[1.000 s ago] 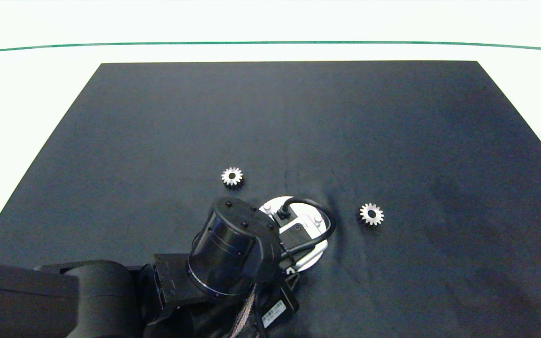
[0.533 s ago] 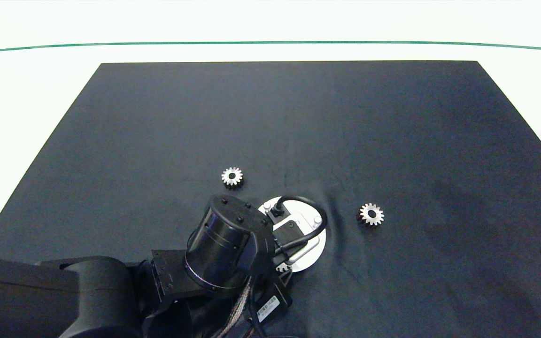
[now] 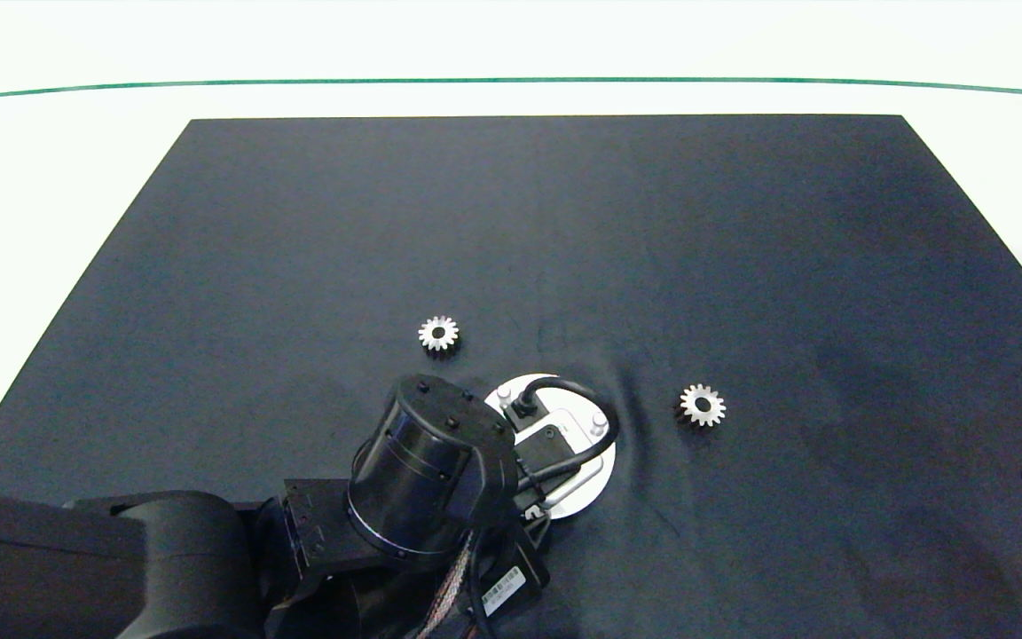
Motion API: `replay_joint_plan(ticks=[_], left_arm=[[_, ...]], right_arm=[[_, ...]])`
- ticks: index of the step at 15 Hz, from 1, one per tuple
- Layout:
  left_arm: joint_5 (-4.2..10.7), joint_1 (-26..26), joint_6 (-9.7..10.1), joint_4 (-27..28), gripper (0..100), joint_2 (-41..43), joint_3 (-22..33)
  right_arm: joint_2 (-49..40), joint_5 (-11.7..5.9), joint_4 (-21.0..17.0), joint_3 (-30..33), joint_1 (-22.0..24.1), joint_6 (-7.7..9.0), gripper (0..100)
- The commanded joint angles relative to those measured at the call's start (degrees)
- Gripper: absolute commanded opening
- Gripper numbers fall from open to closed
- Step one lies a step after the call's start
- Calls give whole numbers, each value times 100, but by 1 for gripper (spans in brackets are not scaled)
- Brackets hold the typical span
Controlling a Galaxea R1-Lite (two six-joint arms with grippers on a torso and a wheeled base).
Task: Install three planetary gears onto the carrier pins
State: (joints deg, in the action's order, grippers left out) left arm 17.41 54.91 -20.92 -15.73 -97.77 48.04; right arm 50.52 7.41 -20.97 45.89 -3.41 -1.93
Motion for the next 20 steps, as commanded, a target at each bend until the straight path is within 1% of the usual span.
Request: replay_joint_plan(ticks=[1,4,6,9,10,11,13,14,16,17,19,20], left_arm=[[8,3,-9,-9,100,-23,30],[8,-6,0,-9,100,-5,56],[8,-15,44,-18,100,3,47],[8,-41,325,-18,100,118,118],[8,-173,510,-9,100,258,153],[8,-252,642,-9,100,346,170],[8,-419,774,-1,100,531,311],[8,-569,774,8,100,575,399],[8,-912,844,263,100,627,662],[8,-1017,1046,474,100,610,882],[8,-1017,1512,940,100,487,1374],[8,-1017,1635,1080,100,373,1559]], right_arm=[[11,6,-13,-1,-1,-1,100],[11,6,-13,-1,-1,-1,100],[11,6,-13,-1,-1,-10,100],[37,6,-4,17,7,-10,100],[72,6,-4,43,16,-1,100],[81,6,5,61,16,-1,100],[90,6,-4,78,16,-1,100],[90,6,-4,78,16,-1,100],[81,6,-13,70,25,-1,100],[72,6,-13,70,25,-1,100],[72,6,-13,52,25,-1,100],[72,6,-21,52,25,-1,100]])
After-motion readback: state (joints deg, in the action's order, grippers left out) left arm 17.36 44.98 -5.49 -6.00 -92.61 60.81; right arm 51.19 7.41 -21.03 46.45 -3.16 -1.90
